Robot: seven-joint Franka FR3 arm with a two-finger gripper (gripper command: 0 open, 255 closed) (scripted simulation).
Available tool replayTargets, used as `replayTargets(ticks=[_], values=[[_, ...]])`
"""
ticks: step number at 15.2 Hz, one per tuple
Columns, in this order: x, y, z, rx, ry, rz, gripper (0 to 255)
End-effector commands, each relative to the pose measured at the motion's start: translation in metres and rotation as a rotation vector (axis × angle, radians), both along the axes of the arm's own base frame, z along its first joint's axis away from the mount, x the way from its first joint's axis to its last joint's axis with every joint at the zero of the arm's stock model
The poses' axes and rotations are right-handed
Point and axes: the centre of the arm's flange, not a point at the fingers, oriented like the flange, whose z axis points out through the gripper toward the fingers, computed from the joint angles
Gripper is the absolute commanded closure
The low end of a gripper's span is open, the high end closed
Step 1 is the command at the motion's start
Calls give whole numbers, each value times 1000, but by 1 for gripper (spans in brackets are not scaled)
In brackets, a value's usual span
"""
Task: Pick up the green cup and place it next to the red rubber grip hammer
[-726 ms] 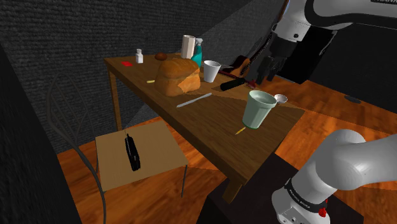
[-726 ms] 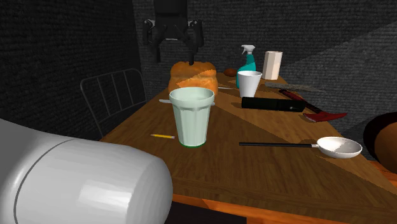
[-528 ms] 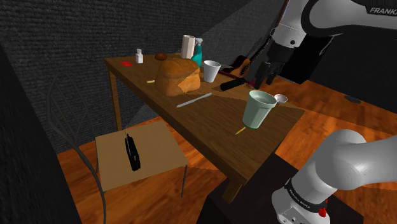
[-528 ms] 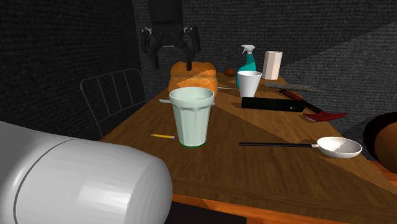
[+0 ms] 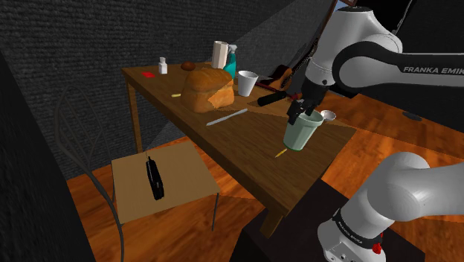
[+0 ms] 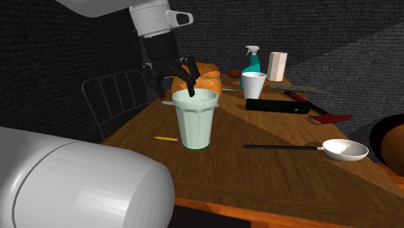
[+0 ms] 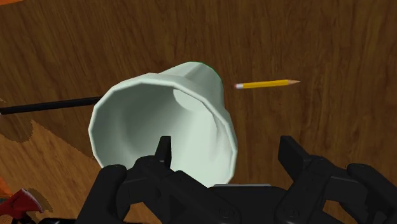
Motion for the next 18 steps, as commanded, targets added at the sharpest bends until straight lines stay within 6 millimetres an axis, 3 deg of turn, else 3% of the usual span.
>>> replayTargets(ticks=[1,4,11,12,18], values=[[1,-1,-11,-2,-1,-1,0],[3,-4,-24,-2,-1,-1,0],[3,-4,-24,-2,-1,-1,0],[3,-4,-24,-2,-1,-1,255],[3,-4,-24,-2,-1,-1,255]])
